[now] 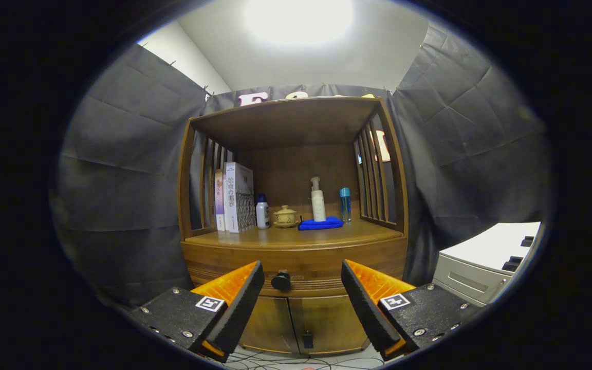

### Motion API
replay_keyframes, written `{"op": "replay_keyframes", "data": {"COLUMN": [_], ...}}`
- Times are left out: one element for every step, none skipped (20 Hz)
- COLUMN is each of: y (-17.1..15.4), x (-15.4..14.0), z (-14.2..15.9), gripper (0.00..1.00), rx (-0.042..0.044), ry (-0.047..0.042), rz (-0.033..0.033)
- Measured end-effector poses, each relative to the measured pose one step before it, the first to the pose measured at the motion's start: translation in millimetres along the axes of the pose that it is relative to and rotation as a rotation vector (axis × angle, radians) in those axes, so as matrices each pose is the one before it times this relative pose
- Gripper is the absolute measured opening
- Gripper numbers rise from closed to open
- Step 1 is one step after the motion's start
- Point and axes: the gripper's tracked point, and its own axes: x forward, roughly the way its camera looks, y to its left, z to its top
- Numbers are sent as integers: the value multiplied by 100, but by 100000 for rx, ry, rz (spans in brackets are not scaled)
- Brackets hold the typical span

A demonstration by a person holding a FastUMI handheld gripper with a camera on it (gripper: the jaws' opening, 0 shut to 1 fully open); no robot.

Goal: Pull open the drawer, take out the items inside it, and place them on the countertop above the cabinet.

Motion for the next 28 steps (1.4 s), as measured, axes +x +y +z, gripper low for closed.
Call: {"op": "replay_keyframes", "data": {"y": [215,115,251,263,268,249,181,165,116,224,314,41,44,-2,-65,-120,56,254,225,49,-12,201,138,196,170,91,181,220], "x": [577,607,458,636,545,549,602,588,442,647,336,452,548,496,680,571,714,747,944,896,788,611,632,511,258,361,183,135], "z": [105,103,-156,-122,-132,-93,-167,4,-175,-164,-587,-467,-561,-370,-437,-525,-472,-1039,-1311,-899,-947,-642,-732,-693,-967,-594,-497,-396], "gripper": [94,94,94,94,94,94,94,94,94,94,94,94,94,94,94,94,94,94,94,95,95,95,95,95,95,95,93,91], "rx": [-652,-364,25,181,287,-169,-342,-204,-148,182,252,202,202,213,41,-198,-312,-287,-540,-852,-489,321,751,464,-306,-678,-700,-473], "ry": [-539,-169,-83,253,20,-149,-84,-234,-46,-203,291,531,870,653,655,1245,1372,1222,1064,903,1314,1428,1325,1736,1939,1755,1090,679], "rz": [25,181,287,333,408,-53,-299,-74,121,162,748,128,-21,-113,-218,-35,336,-395,-101,-363,-608,4,307,637,398,-24,465,311]}}
